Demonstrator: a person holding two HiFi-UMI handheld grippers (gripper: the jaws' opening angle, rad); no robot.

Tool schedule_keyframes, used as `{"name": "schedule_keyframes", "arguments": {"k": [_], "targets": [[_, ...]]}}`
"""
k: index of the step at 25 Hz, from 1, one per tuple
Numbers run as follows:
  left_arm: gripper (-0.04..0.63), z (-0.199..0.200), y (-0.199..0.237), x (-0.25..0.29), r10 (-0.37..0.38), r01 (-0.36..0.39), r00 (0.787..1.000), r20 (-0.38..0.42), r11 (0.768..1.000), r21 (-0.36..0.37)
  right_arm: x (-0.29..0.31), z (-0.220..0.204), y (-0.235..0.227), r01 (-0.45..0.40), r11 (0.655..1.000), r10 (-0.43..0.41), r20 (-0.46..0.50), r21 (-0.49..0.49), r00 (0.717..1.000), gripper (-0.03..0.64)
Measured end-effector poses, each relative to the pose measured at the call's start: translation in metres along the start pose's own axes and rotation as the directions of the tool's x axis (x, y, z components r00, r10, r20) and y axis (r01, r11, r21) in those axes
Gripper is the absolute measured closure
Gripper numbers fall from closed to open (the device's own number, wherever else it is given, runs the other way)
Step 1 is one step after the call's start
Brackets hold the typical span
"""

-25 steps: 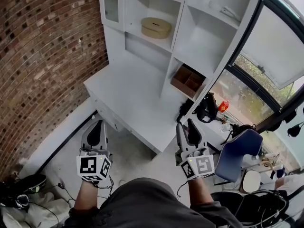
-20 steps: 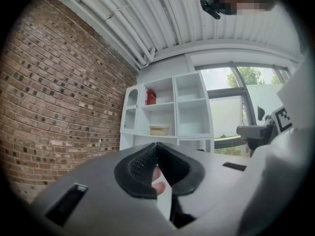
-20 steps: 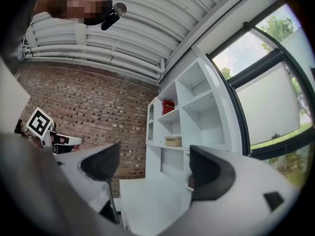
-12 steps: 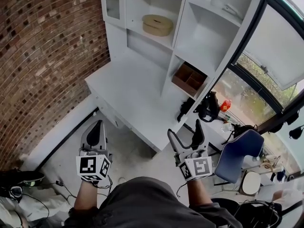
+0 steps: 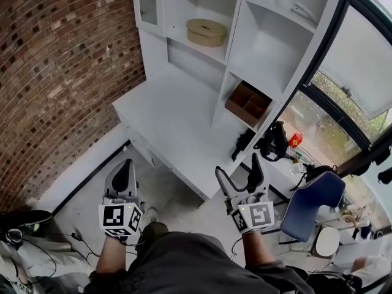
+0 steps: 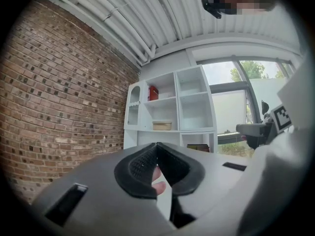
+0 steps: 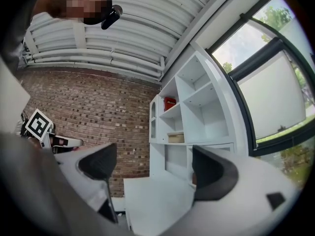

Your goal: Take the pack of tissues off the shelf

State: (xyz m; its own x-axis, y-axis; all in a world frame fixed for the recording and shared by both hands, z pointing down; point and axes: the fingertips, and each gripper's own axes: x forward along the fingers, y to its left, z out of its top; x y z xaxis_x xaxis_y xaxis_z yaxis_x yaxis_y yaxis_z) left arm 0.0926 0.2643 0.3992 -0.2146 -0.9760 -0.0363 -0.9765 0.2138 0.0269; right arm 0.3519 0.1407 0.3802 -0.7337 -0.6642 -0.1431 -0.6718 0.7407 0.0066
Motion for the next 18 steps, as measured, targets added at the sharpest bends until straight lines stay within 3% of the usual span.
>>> {"name": "schedule_keyframes", "arguments": {"k": [7,18], "targets": [[0.592,-0.004,0.027,0.051,-0.056,0.057,0.998,0.027,0.998,-0.011,0.043,-0.005,0.001,0.033,0.999,-0.032,0.017,-0.025,0.999,0.149],[0.592,0.002,0.110,0.189,-0.171,0.171,0.985,0.025,0.984,-0.039,0.165,-0.013,0.001,0.152,0.987,-0.152,0.004,-0.049,0.988,0.149]]}}
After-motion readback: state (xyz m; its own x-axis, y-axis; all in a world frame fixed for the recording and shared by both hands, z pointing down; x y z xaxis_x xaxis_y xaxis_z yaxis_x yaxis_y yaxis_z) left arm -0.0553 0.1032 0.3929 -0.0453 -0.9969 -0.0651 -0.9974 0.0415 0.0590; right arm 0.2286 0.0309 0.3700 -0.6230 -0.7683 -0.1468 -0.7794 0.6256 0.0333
